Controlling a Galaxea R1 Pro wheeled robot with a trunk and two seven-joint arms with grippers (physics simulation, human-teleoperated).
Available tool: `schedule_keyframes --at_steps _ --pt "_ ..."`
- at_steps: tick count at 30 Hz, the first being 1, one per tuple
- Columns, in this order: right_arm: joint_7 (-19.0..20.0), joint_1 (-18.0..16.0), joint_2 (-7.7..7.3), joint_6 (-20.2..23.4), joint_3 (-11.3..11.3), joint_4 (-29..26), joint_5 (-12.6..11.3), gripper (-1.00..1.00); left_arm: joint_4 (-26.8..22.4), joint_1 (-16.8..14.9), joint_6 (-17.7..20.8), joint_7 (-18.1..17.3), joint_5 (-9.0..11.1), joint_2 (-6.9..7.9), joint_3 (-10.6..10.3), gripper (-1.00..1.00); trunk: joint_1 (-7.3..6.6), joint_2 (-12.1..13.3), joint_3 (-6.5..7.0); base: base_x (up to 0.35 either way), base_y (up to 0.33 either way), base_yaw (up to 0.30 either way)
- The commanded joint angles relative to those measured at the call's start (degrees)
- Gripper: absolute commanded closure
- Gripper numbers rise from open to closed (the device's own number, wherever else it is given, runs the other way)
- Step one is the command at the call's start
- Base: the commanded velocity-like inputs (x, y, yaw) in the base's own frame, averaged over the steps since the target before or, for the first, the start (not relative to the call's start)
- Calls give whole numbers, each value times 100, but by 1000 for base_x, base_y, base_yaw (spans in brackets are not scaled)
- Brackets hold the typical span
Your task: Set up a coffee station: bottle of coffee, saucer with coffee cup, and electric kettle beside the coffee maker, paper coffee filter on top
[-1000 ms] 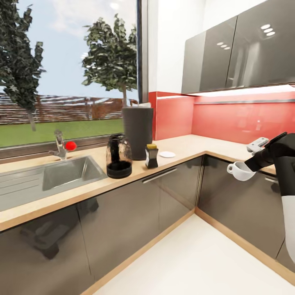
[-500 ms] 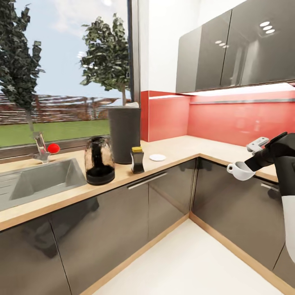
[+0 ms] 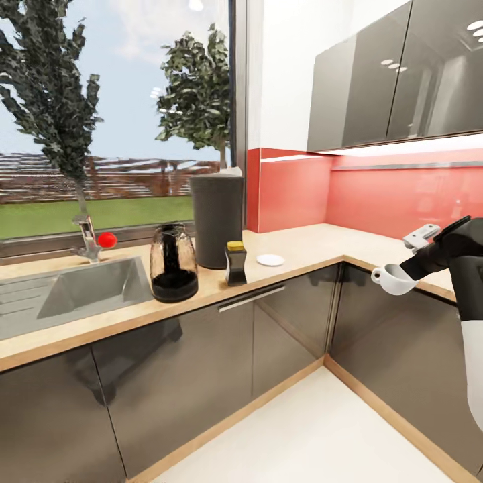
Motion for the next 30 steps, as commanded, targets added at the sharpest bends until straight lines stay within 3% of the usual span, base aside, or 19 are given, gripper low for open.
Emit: schedule_keyframes --at_steps 1,7,13,30 --pt "66 -7 -1 62 1 -7 41 100 4 -4 8 -19 26 1 -14 -100 -1 -3 -7 1 -4 72" --pt "66 -6 -1 62 1 -10 36 100 4 -4 8 -19 26 1 -19 -100 -1 -3 -7 0 -22 22" --pt "66 -8 -1 62 1 -11 36 100 4 -4 8 -19 26 1 -27 -100 -1 -3 -7 0 -239 29" --pt "66 -8 8 62 1 -9 36 100 4 -4 8 -19 26 1 -19 -100 -1 -3 -7 0 -59 246"
